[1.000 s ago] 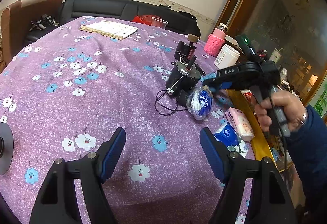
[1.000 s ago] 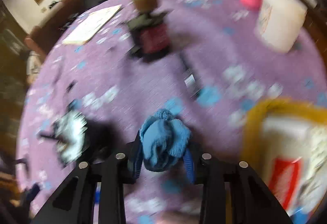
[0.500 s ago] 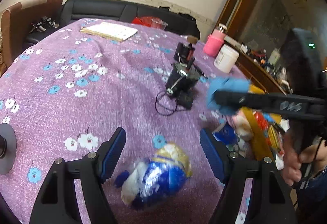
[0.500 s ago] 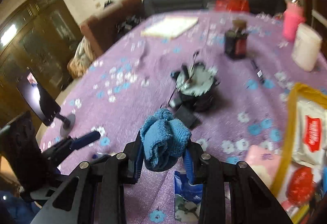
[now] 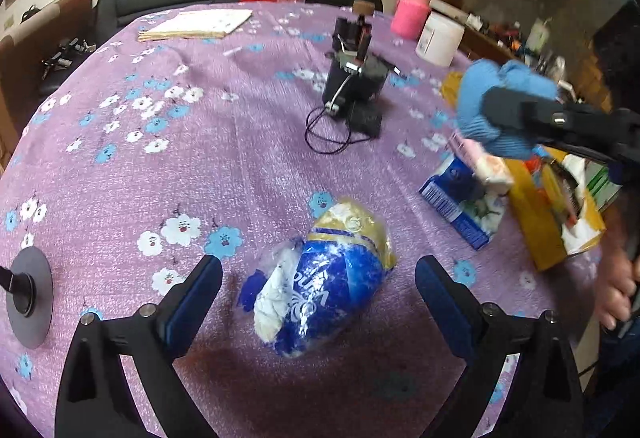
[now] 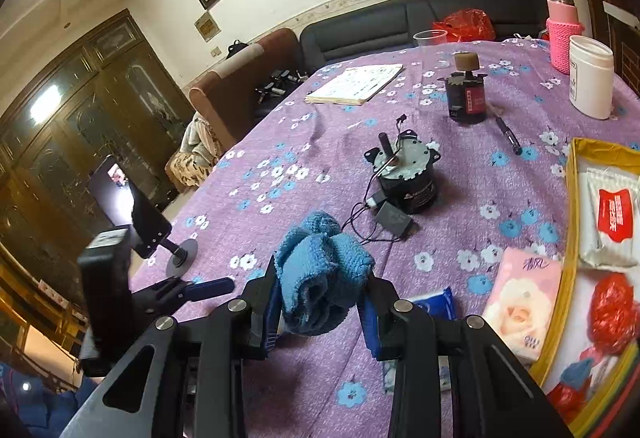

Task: Organize soft objects
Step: 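Lift the snack bag with the left gripper while the right lifts the blue cloth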

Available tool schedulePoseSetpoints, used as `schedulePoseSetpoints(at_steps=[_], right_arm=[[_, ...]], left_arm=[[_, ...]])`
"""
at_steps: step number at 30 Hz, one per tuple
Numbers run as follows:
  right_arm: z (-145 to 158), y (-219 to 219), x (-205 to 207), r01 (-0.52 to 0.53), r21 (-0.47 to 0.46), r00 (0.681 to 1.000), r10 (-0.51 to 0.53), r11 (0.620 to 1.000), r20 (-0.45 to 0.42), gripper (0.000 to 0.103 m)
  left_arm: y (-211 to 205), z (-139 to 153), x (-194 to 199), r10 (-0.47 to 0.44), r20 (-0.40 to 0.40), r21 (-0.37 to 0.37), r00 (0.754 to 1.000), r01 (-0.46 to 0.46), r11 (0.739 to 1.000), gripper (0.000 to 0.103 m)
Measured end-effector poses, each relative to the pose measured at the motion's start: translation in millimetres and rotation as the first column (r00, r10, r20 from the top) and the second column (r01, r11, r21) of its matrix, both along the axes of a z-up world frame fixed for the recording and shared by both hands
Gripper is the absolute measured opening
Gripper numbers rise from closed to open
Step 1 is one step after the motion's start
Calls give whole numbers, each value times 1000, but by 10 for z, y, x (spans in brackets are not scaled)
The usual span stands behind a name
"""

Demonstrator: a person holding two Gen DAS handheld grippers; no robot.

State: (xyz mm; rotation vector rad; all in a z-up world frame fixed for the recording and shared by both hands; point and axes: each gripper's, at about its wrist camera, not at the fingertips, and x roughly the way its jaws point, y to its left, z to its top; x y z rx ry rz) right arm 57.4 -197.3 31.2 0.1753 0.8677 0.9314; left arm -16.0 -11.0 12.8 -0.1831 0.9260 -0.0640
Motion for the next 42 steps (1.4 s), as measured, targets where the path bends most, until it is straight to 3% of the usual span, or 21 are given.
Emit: schedulePoseSetpoints(at_steps=[2, 4, 6, 9, 14, 18, 28, 42], right_arm=[[-23, -13, -32, -5, 9, 1000, 5, 1000, -6, 36], [-54, -19, -57, -6, 16, 1000, 6, 1000, -11, 36], [-82, -19, -74, -10, 19, 1000, 10, 1000, -17, 36], [-76, 3, -95, -16, 24, 1000, 17, 1000, -16, 36], [-10, 75, -171, -26, 18, 999, 25, 1000, 26, 36], [34, 99, -223, -25, 26, 999, 24, 999, 45, 36], [208, 115, -354, -24, 42, 993, 19, 999, 116, 36], [264, 20, -423, -5, 60, 990, -3, 998, 139, 36]], left_arm=[[13, -78, 74, 23, -36, 10, 999, -22, 1000, 97], [-11, -124, 107, 48, -39, 50, 998, -46, 998, 89], [-61, -126, 92, 58, -32, 104, 998, -54, 993, 59], [-61, -122, 69, 70, -24, 102, 997, -67, 992, 52], [-9, -35, 8, 98, 15, 59, 995, -98, 993, 50], [39, 187, -88, 139, 112, 33, 984, -143, 989, 50], [-30, 621, -357, 230, 355, 93, 906, -279, 956, 50], [-130, 700, -461, 255, 398, 127, 882, -328, 936, 50]])
